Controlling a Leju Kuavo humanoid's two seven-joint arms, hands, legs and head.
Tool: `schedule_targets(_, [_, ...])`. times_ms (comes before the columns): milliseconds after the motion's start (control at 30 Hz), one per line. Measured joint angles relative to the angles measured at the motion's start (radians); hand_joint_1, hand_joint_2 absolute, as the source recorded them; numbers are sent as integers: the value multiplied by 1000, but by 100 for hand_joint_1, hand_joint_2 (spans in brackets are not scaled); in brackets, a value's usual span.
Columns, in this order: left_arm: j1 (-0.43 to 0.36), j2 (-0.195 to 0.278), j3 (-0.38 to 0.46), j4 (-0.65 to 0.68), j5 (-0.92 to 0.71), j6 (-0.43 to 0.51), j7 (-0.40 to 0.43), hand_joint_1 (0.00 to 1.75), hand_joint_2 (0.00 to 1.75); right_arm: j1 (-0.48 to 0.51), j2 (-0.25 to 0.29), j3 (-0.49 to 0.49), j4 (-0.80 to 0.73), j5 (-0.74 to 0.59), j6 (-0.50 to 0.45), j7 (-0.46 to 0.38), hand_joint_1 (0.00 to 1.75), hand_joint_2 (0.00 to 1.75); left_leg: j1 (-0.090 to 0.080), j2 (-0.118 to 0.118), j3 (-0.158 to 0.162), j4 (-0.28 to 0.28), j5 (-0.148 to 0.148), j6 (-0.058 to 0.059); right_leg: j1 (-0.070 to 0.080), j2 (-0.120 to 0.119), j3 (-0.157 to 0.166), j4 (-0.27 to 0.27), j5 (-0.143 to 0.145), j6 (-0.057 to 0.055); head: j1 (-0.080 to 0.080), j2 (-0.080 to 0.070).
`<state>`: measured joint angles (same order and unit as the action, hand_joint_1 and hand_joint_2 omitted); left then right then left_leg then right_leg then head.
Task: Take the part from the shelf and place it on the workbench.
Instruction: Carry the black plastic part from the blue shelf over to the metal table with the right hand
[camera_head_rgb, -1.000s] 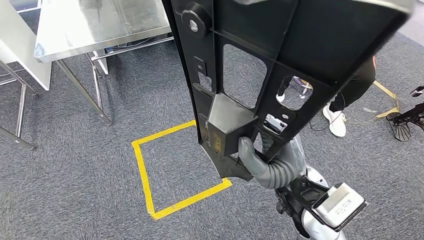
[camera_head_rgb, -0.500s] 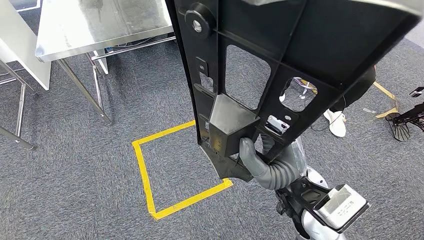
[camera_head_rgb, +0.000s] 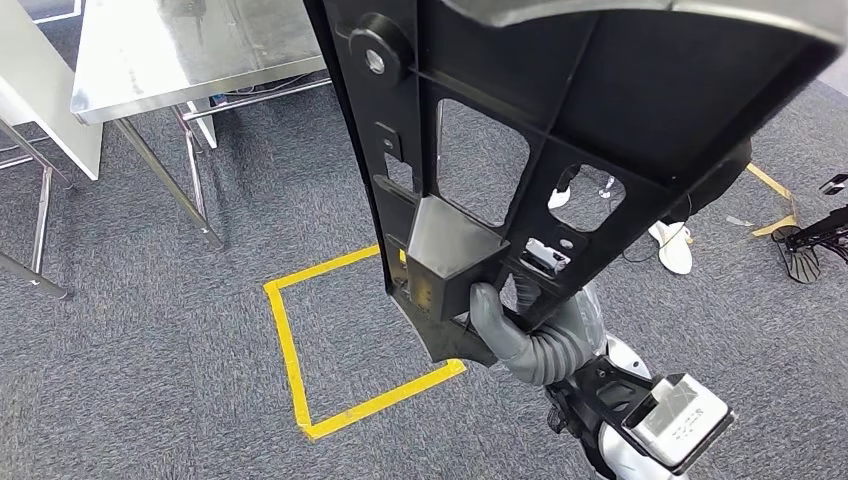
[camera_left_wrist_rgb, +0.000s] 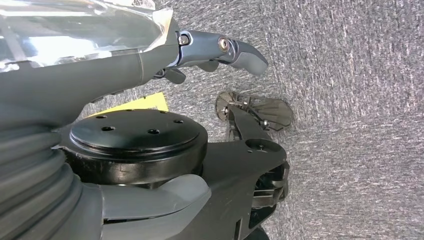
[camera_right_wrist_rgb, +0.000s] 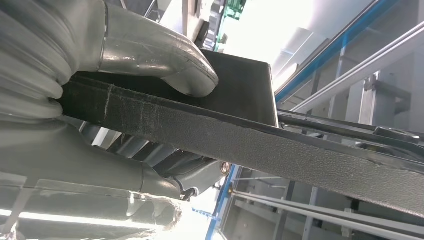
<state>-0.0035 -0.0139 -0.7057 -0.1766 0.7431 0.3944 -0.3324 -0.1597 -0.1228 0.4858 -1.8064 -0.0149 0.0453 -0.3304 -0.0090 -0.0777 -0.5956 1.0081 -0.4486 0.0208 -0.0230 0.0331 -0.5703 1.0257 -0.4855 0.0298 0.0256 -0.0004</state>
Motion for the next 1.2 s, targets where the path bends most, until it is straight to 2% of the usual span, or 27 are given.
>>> schedule_targets(167, [0,-2,3,0,11,2,3,0,175,-12,0,15,8,-10,14,0,175,175,0,0,-1,1,0,0,-1,0,0,0,0,0,0,0])
schedule_targets(367, [2,-3,8,0,18,5,3,0,175,-23,0,27,17,-18,18,0,175,175,-1,0,-4,9,-4,7,-3,0,0,-1,0,1,0,0])
schedule_targets(467, [4,-2,8,0,21,5,3,0,175,-27,0,33,18,-22,18,0,175,175,-2,0,-7,14,-8,14,-4,0,0,-3,0,4,0,0])
schedule_targets(567, [5,-3,9,0,22,6,0,0,175,-33,0,37,17,-23,18,0,175,175,4,4,2,-1,-2,28,-1,-5,-4,4,-5,13,0,0])
schedule_targets(600, [5,-4,9,0,23,7,0,0,175,-36,0,37,17,-23,18,0,175,175,7,6,8,-10,1,33,0,-9,-14,26,-17,13,1,0])
schedule_targets(633, [5,-5,9,0,24,8,-1,0,175,-38,0,38,17,-23,18,0,175,175,11,9,13,-16,4,36,1,-14,-38,72,-37,11,2,0])
schedule_targets(700, [6,-7,12,0,27,9,-1,0,175,-40,-2,41,20,-23,18,-1,175,175,12,13,16,-17,2,39,0,-19,-108,205,-87,8,3,0])
schedule_targets(733, [7,-9,14,0,28,9,-1,0,175,-40,-3,42,22,-24,18,-1,175,175,13,14,16,-17,0,38,-1,-20,-140,261,-103,10,3,0])
schedule_targets(767, [8,-10,16,0,29,9,-1,0,175,-40,-4,44,23,-24,18,-1,175,175,14,15,17,-16,-2,36,-3,-21,-154,281,-103,17,2,0])
schedule_targets(800, [9,-11,18,0,30,9,-2,0,175,-40,-5,45,24,-24,18,-1,175,175,16,14,20,-15,-4,32,-6,-22,-144,256,-86,28,2,0])
schedule_targets(867, [10,-14,19,0,30,9,-2,0,175,-41,-6,48,25,-24,18,-1,175,175,21,11,26,-9,-14,19,-14,-22,-78,119,-27,53,3,0])
schedule_targets(900, [10,-14,19,0,30,10,-2,0,175,-42,-6,49,25,-24,18,-1,175,175,20,9,26,-2,-21,11,-16,-20,-45,56,-5,57,3,0])
schedule_targets(933, [10,-14,19,0,30,10,-2,0,175,-42,-6,50,25,-25,18,-1,175,175,19,7,24,3,-26,4,-17,-19,-24,17,7,53,3,0])
schedule_targets(967, [11,-14,20,0,30,10,-2,0,175,-43,-6,51,25,-25,18,-1,175,175,17,6,23,6,-31,-1,-15,-18,-17,5,9,43,3,0])
schedule_targets(1033, [13,-13,21,0,30,11,-2,0,175,-43,-5,52,26,-26,18,-1,175,175,19,5,23,7,-35,-5,-13,-18,-16,8,7,22,1,0])
schedule_targets(1100, [15,-13,22,0,31,11,-2,0,175,-44,-4,53,25,-26,18,-1,175,175,22,26,17,28,-48,-11,-15,-20,-10,7,4,7,0,0])
schedule_targets(1133, [14,-13,22,0,31,11,-2,0,175,-45,-3,54,25,-27,18,-1,175,175,23,42,-1,66,-68,-15,-16,-23,-5,7,1,0,-1,0])
schedule_targets(1200, [13,-13,23,-1,31,11,-2,0,175,-45,-2,54,26,-27,18,-1,175,175,22,67,-72,196,-122,-21,-11,-32,2,7,-7,-11,-2,0])
